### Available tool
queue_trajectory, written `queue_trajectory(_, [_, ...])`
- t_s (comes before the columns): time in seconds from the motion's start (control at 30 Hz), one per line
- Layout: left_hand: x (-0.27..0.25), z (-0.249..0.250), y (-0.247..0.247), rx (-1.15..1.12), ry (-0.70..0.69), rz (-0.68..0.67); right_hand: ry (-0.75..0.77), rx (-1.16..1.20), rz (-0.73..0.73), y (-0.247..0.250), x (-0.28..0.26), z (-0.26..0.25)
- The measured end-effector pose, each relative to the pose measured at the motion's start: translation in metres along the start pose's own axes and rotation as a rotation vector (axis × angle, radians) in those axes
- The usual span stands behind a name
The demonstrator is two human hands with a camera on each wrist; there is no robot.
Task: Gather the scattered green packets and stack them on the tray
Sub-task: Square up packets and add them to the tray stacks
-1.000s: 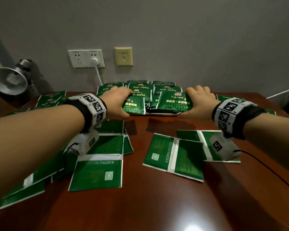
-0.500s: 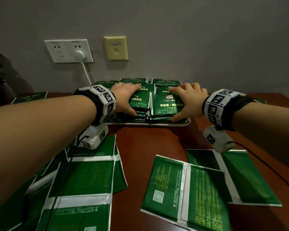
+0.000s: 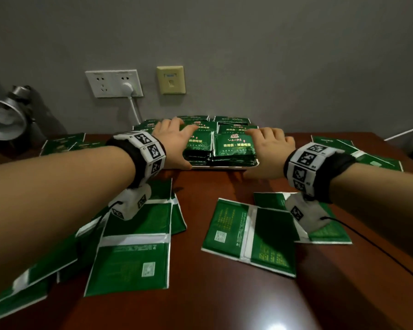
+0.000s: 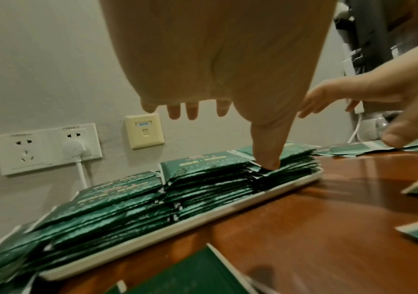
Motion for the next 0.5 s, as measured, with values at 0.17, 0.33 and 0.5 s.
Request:
queue_trajectory(0.17, [-0.056,0.024,0.001,-0.040,-0.029,-0.197,0.063,-0.154,-0.258,-0.014,-0.071,0.001])
queue_trajectory(0.33, [-0.100,0.069,-0.012,-0.117,-0.148,-0.342,0.096,-0.152,-0.412,-0.028,-0.113,0.005])
queue_trajectory(0.5, [-0.126,0.114,-0.027,-0.198,-0.170,-0.368,0.065,-0.093,-0.308,-0.032,-0.132,-0.003])
Point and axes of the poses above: each hand's wrist, its own x-axis towards the middle knuckle, its own y-axis out of the back of the hand, z = x × y, the point moved 2 cm from there along x, towards the middle knuckle, and after that the axes turned 8 degrees about -y, right-handed, at the moved point
